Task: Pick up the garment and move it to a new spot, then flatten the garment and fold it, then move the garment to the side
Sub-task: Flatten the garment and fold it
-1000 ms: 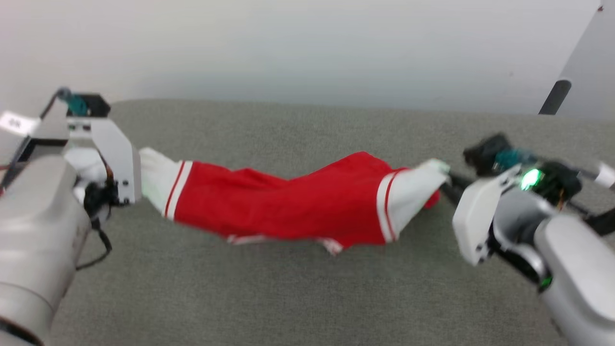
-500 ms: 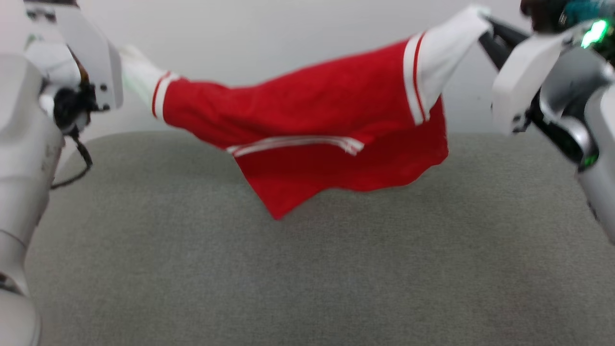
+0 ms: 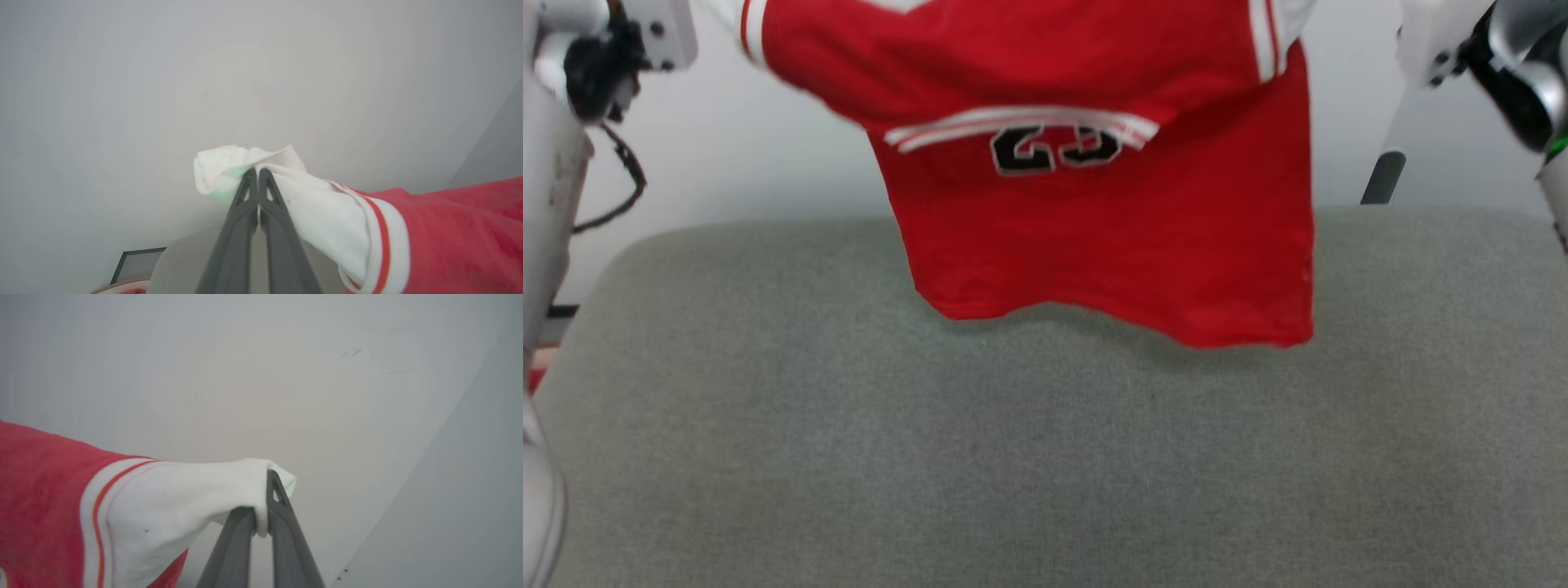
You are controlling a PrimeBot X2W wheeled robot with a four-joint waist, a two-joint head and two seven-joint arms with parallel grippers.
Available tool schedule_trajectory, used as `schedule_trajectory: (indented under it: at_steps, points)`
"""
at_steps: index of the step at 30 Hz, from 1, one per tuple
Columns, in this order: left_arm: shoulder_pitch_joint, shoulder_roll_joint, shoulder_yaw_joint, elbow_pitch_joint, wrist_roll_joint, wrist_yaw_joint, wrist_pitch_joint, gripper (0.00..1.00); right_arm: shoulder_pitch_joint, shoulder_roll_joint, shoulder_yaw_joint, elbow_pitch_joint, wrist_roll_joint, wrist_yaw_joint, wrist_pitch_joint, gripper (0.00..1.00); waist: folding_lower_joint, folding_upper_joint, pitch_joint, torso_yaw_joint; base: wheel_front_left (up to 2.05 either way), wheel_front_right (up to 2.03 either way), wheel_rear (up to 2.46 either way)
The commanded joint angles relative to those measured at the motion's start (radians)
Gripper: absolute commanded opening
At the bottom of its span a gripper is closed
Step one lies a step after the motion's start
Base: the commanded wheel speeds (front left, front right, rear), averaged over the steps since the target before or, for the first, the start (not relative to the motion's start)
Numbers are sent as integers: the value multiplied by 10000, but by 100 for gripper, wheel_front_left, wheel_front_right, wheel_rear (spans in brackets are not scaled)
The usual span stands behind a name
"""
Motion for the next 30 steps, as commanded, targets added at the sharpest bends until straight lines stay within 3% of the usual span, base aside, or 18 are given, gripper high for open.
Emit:
schedule_trajectory:
  at_steps: [1, 9, 12, 17, 23, 30]
  points:
    - [-162, -34, 32, 27, 32, 76, -102, 0, -174, 56, -53, 134, -34, -12, -146, 0, 0, 0, 299, -50, 0, 0, 0]
    - [-1923, -107, 167, -125, 411, 570, -1506, 0, -2156, 75, -738, 1764, -1607, -12, -2270, 0, 0, 0, 2533, -132, 0, 0, 0]
    - [-2863, -227, 356, -226, 453, 721, -2148, 0, -3053, 70, -1270, 2221, -2519, -12, -3205, 0, 0, 0, 3627, -115, 0, 0, 0]
    - [-4248, -430, 589, -211, 518, 849, -2892, 0, -4201, 202, -2524, 2503, -4082, -12, -3802, 0, 0, 0, 5570, -71, 0, 0, 0]
    - [-5279, -804, 975, -16, 324, 787, -4012, 0, -4544, 510, -4352, 1605, -6181, -12, -3881, 0, 0, 0, 7398, 170, 0, 0, 0]
    - [-5204, -1280, 1440, 534, -137, 530, -5071, 0, -3995, 1227, -5976, 216, -8375, -12, -3869, 0, 0, 0, 8348, 568, 0, 0, 0]
